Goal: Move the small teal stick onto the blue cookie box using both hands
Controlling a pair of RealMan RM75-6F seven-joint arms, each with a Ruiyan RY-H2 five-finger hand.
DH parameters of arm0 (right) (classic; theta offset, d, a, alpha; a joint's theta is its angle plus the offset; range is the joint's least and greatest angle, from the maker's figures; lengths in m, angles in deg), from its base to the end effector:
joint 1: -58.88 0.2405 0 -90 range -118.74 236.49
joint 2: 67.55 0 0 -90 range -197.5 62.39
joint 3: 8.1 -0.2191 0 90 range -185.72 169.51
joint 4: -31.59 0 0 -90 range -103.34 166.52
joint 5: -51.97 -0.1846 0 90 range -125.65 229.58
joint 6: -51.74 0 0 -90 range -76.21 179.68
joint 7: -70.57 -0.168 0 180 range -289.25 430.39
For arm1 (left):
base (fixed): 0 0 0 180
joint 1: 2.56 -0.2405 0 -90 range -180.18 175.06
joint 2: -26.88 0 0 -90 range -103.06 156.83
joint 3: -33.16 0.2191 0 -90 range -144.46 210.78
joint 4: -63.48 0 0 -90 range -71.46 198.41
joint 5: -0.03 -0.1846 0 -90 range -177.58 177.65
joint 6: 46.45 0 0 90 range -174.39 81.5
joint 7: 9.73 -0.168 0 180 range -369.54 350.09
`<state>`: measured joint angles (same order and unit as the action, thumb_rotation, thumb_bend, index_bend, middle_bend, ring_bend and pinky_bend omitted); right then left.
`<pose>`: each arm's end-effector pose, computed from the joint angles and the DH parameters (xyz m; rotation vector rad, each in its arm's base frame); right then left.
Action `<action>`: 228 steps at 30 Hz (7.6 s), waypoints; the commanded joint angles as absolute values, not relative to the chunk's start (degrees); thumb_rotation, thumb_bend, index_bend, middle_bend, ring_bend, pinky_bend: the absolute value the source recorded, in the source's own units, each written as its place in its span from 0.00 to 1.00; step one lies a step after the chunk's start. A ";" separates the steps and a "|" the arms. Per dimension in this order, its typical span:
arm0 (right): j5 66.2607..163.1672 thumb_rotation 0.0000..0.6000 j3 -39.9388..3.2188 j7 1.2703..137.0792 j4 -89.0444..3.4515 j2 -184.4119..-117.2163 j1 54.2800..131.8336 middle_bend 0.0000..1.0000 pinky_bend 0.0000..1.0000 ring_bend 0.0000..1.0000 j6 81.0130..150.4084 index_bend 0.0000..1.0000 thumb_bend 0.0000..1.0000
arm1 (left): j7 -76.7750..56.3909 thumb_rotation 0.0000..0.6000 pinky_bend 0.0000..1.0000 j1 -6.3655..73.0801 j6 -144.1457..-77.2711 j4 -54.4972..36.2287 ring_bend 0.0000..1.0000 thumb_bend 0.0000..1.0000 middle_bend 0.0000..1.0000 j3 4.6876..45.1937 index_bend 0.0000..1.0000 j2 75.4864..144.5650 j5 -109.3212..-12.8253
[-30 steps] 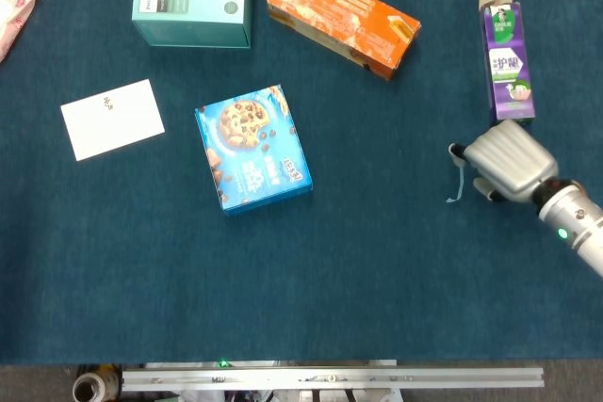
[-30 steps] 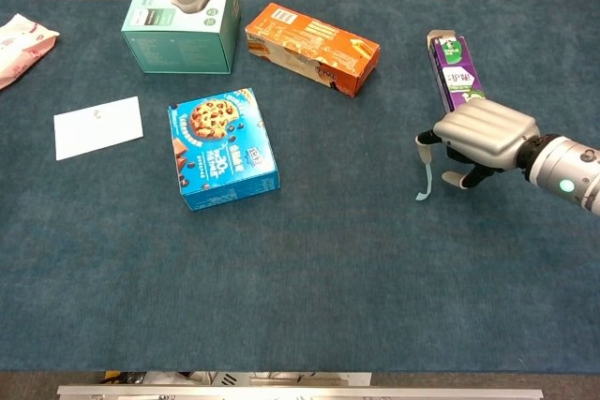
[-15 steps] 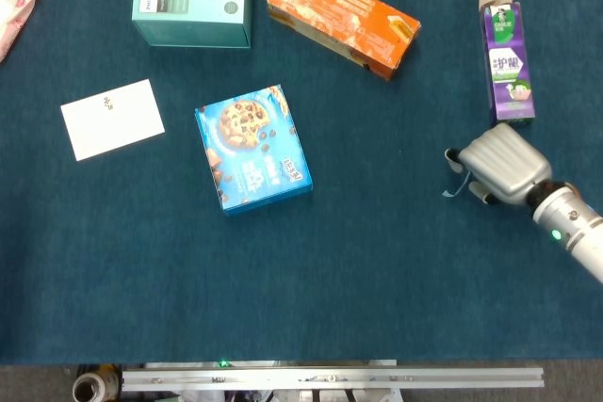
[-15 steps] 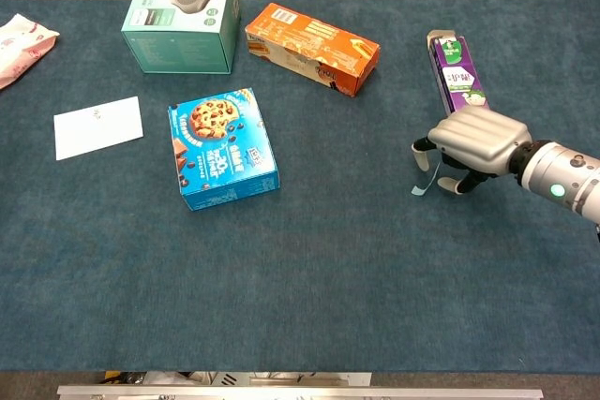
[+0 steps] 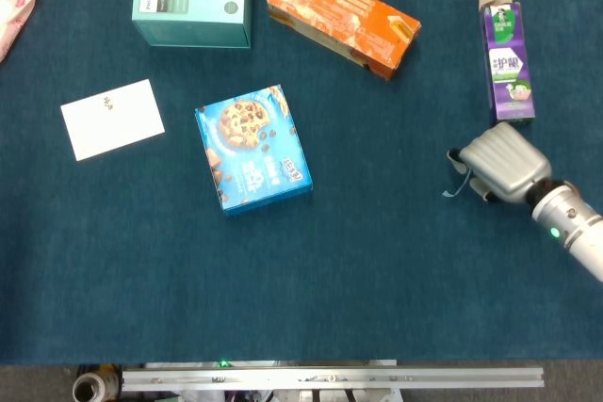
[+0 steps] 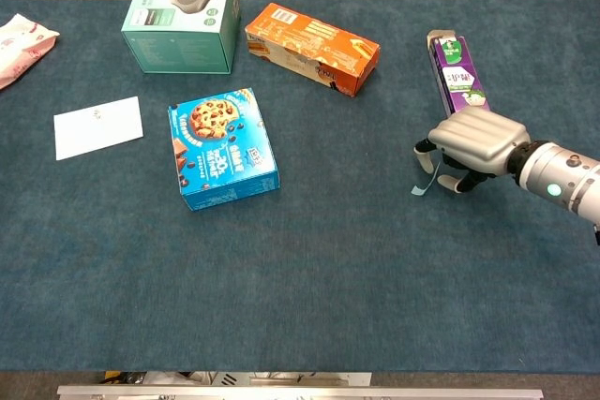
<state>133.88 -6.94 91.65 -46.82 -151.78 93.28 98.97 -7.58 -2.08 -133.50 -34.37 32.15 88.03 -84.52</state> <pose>-0.2016 -0.2789 -0.0198 2.2049 -0.6927 0.5298 -0.2732 0.1727 0.1741 -1.2902 -1.0173 -0.8980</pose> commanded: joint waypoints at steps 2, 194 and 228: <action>133.47 1.00 -6.91 91.95 -46.55 -151.95 93.42 1.00 1.00 1.00 98.82 0.51 0.35 | -7.55 1.00 0.08 -2.11 -133.48 -34.32 0.14 0.34 0.15 32.13 0.14 88.05 -84.46; 113.35 1.00 -10.81 104.13 -84.07 -127.69 81.14 0.67 0.64 0.62 132.63 0.46 0.37 | 1.72 1.00 1.00 30.73 -97.25 -25.22 1.00 0.81 1.00 33.09 0.13 91.89 -96.45; 112.93 1.00 -12.23 99.23 -79.88 -126.77 78.10 0.65 0.64 0.64 128.78 0.46 0.37 | -19.75 1.00 1.00 40.46 -85.90 -32.04 1.00 0.81 1.00 30.30 0.14 98.72 -78.71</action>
